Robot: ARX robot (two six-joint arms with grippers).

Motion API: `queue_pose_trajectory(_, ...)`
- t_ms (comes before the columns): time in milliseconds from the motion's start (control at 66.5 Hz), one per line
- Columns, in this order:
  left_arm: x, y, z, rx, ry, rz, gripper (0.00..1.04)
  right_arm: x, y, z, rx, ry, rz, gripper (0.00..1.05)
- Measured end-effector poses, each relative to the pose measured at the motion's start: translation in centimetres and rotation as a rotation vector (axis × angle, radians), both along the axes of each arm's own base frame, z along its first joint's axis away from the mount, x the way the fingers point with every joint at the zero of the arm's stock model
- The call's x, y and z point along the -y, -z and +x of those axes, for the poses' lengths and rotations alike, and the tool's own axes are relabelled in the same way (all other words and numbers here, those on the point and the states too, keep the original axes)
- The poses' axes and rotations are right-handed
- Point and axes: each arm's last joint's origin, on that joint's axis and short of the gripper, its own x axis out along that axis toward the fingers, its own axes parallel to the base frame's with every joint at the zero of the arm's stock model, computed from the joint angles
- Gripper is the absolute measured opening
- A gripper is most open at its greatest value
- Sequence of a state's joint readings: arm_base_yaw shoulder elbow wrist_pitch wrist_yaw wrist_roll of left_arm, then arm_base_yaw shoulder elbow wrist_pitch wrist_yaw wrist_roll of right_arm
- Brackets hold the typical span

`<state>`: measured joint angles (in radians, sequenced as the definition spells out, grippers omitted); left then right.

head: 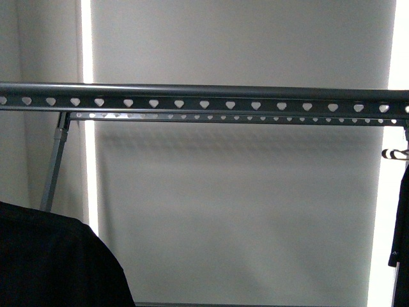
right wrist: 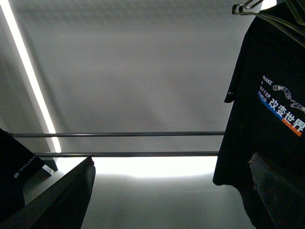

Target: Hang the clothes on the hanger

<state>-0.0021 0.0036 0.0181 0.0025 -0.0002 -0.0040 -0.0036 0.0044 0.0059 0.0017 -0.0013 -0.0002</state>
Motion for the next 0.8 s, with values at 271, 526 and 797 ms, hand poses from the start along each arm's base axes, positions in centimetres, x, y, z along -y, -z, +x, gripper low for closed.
queue_pose_trajectory(271,0.0,0.0,0.0,0.000,0.000,0.000,0.98,0.0,0.0,0.0,0.000,0.000,0.000,0.97)
queue_pose_trajectory(526,0.0,0.0,0.0,0.000,0.000,0.000,0.98,0.0,0.0,0.0,0.000,0.000,0.000,0.97)
queue_pose_trajectory(797,0.9,-1.2,1.1,-0.063,0.105,0.005,0.98,0.0,0.0,0.0,0.000,-0.002,0.000,0.97)
